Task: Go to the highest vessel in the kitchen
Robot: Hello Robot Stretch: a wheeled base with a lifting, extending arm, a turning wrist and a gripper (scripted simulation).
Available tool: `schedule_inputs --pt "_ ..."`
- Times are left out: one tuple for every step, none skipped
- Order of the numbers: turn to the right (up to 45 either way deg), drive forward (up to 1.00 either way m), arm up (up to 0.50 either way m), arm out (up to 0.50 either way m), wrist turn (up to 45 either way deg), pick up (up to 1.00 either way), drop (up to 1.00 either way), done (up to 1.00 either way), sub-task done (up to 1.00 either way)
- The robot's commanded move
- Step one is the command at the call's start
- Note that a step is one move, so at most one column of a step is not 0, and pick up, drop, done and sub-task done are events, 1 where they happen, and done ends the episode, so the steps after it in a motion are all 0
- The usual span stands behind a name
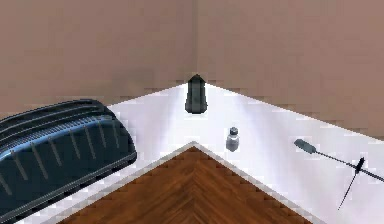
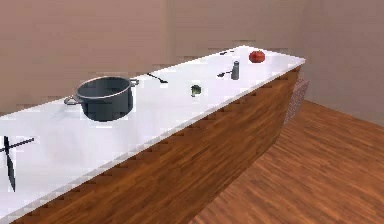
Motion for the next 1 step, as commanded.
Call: schedule_inputs --pt "0.0 0.00 0.00 0.00 0.0 0.00 0.00 1.00 0.00"
